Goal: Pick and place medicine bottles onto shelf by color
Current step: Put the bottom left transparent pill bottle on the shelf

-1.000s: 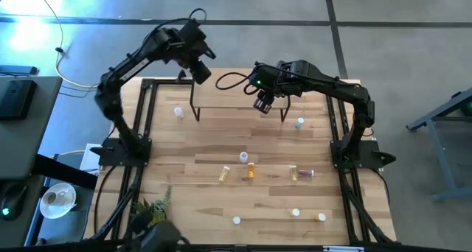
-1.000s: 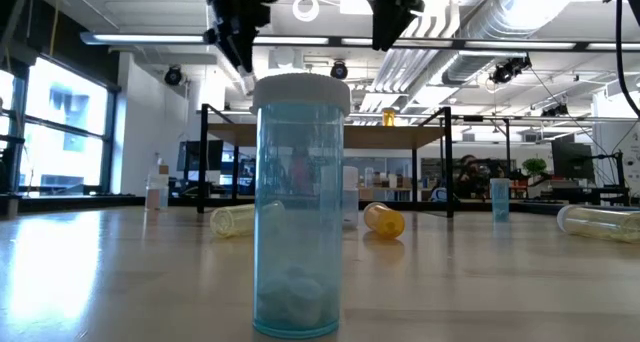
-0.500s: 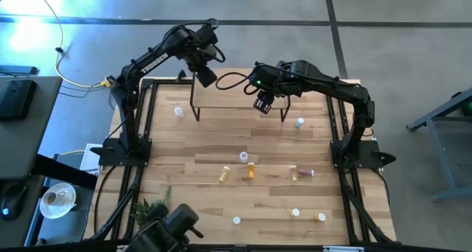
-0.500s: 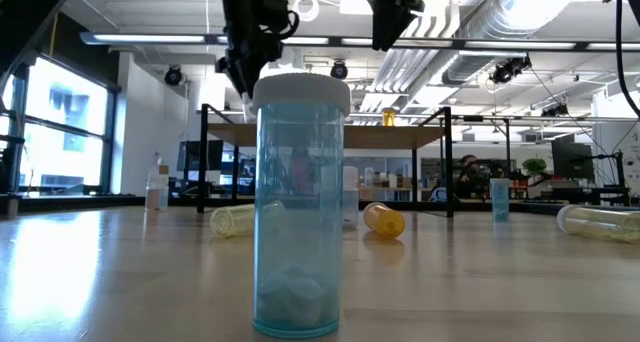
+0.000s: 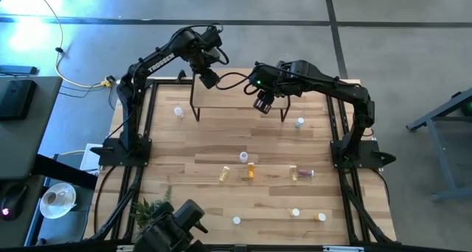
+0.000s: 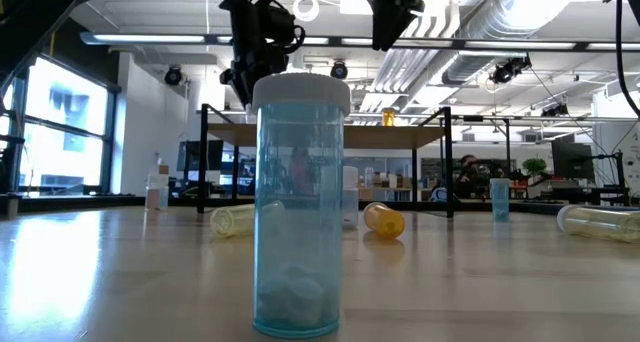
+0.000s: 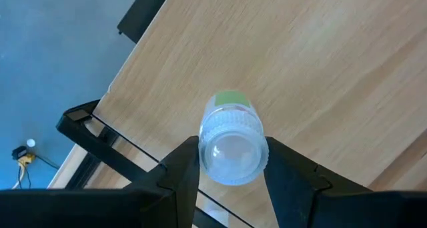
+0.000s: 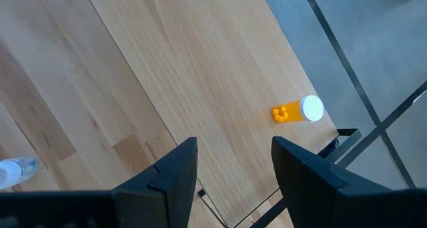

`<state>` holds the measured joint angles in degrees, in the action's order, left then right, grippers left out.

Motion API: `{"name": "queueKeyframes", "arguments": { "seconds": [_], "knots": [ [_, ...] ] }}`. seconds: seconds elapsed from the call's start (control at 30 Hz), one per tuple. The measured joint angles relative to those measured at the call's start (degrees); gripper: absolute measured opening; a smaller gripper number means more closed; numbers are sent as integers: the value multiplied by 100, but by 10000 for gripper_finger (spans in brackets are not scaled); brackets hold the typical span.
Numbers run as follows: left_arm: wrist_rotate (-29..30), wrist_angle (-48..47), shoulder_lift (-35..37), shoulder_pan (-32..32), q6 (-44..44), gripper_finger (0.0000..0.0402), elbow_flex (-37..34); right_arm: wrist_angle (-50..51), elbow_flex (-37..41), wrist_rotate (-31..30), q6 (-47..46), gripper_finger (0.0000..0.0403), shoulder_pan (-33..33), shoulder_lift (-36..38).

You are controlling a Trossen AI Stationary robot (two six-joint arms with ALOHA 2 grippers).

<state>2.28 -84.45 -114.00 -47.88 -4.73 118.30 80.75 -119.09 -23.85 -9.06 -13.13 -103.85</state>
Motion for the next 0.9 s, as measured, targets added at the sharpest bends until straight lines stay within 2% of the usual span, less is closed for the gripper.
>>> {"name": "queueKeyframes", "arguments": {
  "seconds": [0.27,0.5,0.63,0.9],
  "knots": [
    [14,21,-21,1,-2,137,2,2,0,-1,0,183,0,0],
    [52,61,-86,0,-149,175,-37,2,0,-1,-2,183,0,0],
    [291,97,-63,0,-149,195,-29,4,0,-1,-2,183,0,0],
    [251,-5,-65,8,-227,201,214,9,0,1,4,183,0,0]
  ]
}}
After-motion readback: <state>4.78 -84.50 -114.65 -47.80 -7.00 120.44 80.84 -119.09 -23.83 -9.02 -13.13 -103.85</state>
